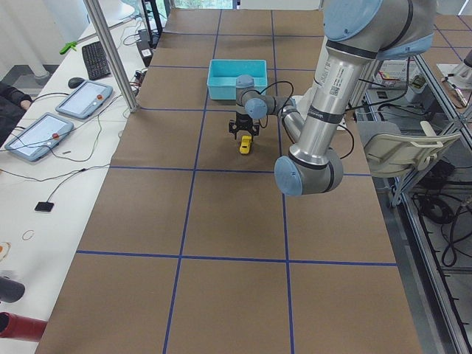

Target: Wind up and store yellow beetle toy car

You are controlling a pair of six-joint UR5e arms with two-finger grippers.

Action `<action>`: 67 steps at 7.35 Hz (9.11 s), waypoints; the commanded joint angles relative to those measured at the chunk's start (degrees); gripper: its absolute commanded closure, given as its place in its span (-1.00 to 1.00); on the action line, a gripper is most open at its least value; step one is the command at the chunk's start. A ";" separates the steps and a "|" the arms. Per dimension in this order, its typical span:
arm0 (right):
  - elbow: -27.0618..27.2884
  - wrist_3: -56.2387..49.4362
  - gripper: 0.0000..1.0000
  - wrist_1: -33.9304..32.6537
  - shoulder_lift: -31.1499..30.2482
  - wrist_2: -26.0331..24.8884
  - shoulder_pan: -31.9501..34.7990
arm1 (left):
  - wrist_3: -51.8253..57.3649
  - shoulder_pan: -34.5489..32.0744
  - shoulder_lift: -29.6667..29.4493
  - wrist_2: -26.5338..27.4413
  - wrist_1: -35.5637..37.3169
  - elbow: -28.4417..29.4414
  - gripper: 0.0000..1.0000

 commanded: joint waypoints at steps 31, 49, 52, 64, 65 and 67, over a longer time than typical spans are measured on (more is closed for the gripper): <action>0.26 0.02 -1.00 0.03 0.48 0.39 0.00 | -8.54 -4.13 9.47 -8.40 -19.51 -0.40 0.81; 0.35 0.02 -1.00 0.03 0.74 0.47 0.00 | -8.01 -9.22 21.78 -15.61 -32.36 -0.49 -1.00; 0.35 0.02 -1.00 0.03 0.74 0.56 0.00 | -8.01 -10.36 22.66 -16.66 -33.50 -0.49 -1.00; 1.66 -0.59 -1.00 -0.15 8.28 3.02 -3.84 | -28.67 -44.86 22.75 -26.68 -18.86 0.30 -1.00; 4.11 -0.59 -1.00 -0.24 10.21 2.93 -7.26 | -28.66 -49.08 22.92 -26.77 -16.47 0.74 -1.00; 5.00 -0.59 -1.00 -0.24 15.74 2.94 -13.84 | -28.93 -55.60 22.40 -26.33 -3.23 1.36 -1.00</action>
